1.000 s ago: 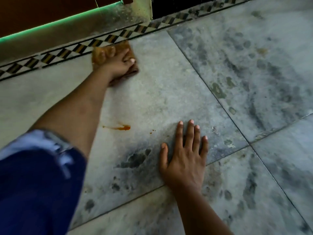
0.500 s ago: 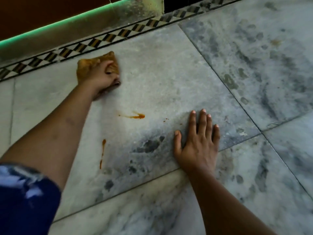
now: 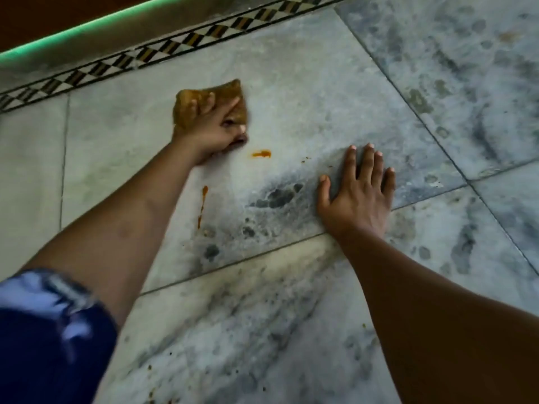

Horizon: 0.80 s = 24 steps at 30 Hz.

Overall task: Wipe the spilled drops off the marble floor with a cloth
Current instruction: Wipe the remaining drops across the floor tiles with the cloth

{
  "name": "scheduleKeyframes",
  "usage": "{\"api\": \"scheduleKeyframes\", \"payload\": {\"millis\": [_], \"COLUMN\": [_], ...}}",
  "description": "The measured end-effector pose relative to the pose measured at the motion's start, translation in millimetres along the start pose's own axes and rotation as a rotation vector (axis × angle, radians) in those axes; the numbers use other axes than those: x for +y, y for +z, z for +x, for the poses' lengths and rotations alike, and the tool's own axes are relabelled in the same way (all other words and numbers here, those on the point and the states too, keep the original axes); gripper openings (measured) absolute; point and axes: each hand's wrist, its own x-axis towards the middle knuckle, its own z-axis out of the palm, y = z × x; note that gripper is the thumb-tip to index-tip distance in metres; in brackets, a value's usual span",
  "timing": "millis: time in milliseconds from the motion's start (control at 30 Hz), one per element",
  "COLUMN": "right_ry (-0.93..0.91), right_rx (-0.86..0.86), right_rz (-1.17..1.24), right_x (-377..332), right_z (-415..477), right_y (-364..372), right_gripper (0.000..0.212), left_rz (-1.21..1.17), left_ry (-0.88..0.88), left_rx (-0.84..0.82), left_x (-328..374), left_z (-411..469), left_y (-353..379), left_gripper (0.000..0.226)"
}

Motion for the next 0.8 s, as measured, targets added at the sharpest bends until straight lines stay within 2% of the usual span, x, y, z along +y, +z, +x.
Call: {"api": "scheduleKeyframes", "payload": {"millis": [67,133,233,333,433,567,633,700,800], "right_ry": [-0.001,-0.004,-0.01,-0.01,-0.02,0.022,0.048,0.065,0.067], "right_rx": [0.012,0.031,0.032,0.032,0.026,0.122,0.144,0.114,0.084], "right_rz": [0.003,0.002,0.008,0.015,0.059,0.255,0.174,0.069,0.03], "right_x": [0.8,0.8,0.4,3.7,3.6,11.3,32.9,58.9,71.3], "right_z": [0.5,0.6,0.6,-0.3,-1.0,-7.2,-13.8,-19.1,-18.0], "right_y": [-0.7,0.3,0.8,2.6,-0.2,-11.1,-15.7,-17.8,-15.8], "right_gripper": [0.071,0.071,0.071,0.07,0.071,0.073,0.075,0.076,0.076], "left_rz": [0.016,0.089,0.128,0.114,0.027,0.131,0.187,0.177,0.117], "left_ry": [0.051,0.177,0.297,0.183,0.031,0.268,0.337,0.311,0.195], "left_rx": [-0.011,-0.031,-0.084,-0.042,-0.031,-0.118,-0.142,-0.13,-0.041], "left_x": [33.3,53.2,29.0,3.9,29.6,54.6,35.7,19.8,32.0], "left_z": [-6.0,-35.4,-64.1,-44.0,-34.2,-89.9,-109.7,-108.4,-81.3], "left_y": [16.3,32.5,37.1,19.9,16.9,45.4,49.8,40.5,30.1], "left_gripper": [0.061,0.059,0.057,0.057,0.054,0.054,0.056,0.057,0.055]}}
